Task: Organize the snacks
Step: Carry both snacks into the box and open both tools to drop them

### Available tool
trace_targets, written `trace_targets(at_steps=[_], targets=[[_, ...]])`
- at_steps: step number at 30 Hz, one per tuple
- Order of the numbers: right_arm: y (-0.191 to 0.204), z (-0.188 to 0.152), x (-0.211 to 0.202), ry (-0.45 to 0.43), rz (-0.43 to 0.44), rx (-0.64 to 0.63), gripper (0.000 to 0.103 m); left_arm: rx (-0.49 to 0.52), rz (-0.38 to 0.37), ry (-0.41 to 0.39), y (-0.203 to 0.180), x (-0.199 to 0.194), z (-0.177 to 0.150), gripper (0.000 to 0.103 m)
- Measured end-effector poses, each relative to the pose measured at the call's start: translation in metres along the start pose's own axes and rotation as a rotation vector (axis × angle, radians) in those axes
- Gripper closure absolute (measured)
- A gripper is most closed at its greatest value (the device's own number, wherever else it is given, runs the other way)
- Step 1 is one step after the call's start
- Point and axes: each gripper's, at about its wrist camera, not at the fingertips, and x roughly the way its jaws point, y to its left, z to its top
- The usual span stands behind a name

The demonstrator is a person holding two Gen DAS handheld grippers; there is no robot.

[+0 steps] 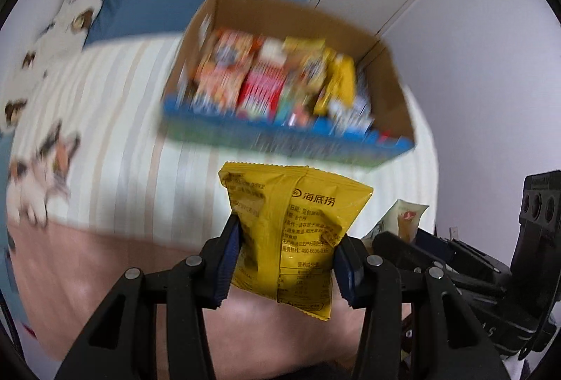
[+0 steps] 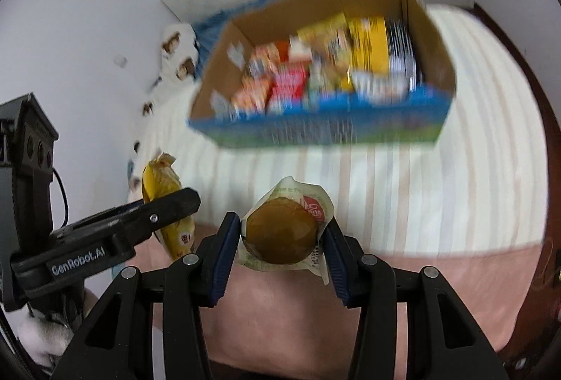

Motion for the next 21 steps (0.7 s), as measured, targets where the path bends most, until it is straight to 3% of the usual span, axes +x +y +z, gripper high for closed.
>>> trace_targets(at_steps=[6,13,21], targets=[[-0.003,0.073,-0.013,-0.076,-0.03,-0.031,0.053,0.062,-0.011,-0.034,-0.034,0.01,0.075,0.058],[-0.025,0.13,0.041,-0.025,-0.075,-0.023,0.053,0.012,-0.032,0.108,-0.025,0.075,0.149,0.058],[-0.058,0.147,0.114,0.121,-0.049,0.032,0.052,-0.033,-0.028,0.279,-0.009,0.148,0.171,0.057]])
